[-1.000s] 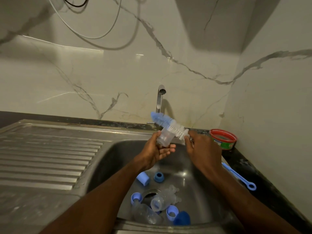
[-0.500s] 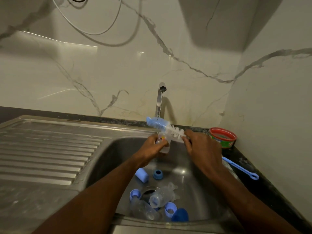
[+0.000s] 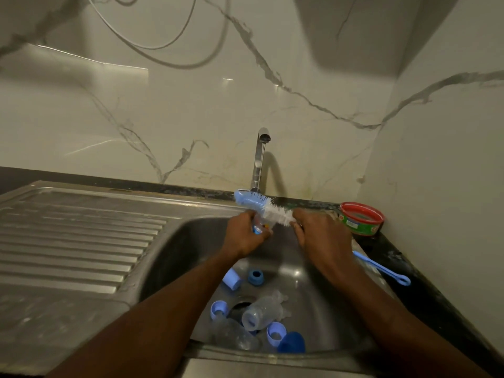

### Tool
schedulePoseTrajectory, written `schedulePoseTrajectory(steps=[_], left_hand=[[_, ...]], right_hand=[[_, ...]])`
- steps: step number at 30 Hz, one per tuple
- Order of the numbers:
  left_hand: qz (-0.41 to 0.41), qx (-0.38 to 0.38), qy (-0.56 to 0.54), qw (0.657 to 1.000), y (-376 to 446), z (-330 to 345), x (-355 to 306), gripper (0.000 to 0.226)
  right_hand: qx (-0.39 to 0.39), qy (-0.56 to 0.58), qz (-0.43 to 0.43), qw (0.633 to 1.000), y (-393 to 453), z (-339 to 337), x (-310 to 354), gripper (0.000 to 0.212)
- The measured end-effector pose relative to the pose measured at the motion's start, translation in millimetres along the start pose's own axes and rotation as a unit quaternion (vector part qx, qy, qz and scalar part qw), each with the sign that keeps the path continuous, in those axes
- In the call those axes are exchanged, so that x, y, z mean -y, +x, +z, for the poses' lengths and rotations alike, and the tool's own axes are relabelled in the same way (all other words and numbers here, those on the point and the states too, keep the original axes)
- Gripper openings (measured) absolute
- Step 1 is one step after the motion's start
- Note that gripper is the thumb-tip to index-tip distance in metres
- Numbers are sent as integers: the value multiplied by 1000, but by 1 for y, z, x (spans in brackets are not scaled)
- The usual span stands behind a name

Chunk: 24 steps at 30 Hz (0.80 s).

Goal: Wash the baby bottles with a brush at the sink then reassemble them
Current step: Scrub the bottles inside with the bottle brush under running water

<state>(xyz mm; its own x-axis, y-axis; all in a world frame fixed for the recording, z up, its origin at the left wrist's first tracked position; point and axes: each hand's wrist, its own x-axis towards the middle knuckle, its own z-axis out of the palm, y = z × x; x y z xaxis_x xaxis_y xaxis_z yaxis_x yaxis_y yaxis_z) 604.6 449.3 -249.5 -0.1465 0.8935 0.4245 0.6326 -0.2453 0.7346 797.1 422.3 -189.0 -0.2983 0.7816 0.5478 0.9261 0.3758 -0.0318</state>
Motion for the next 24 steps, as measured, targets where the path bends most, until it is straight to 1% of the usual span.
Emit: schedulePoseTrajectory(steps=[1,3,5,8,10,13,15,17,18,20,24], left_hand=[[-19,-25,-3,1000,1,-4,3,39],[-39,-58,-17,997,2,-12,10,41],[-29,-43,-26,998,1,-14,12,41],[8,-9,-30,999,-5,-7,0,36],[20,0,-32,999,-6,-1,-3,40],[39,15,15,999,-5,-3,-3,49],[19,-24,19,999,-2,-6,2,48],[-31,-76,5,997,1,-12,7,46],[-45,-86,9,995,2,-14,10,46],[-33,-68,28,997,2,-16,12,46],[52,18,75,996,-9,-5,-9,51]], right_hand=[[1,-2,-3,1000,-4,-1,-4,13],[10,-7,-6,1000,-9,-2,-10,19],[11,-6,-8,1000,-10,-2,-10,21],[-5,0,2,1000,-5,2,1,21],[-14,-13,9,1000,-2,3,9,21],[-12,-24,17,999,-1,1,10,24],[-17,-11,17,1000,-3,-1,2,24],[-17,2,11,1000,-7,-4,-7,20],[-11,0,5,1000,-9,-5,-10,17],[-1,-5,-5,1000,-10,-4,-9,15],[-7,15,7,1000,-4,3,0,13]])
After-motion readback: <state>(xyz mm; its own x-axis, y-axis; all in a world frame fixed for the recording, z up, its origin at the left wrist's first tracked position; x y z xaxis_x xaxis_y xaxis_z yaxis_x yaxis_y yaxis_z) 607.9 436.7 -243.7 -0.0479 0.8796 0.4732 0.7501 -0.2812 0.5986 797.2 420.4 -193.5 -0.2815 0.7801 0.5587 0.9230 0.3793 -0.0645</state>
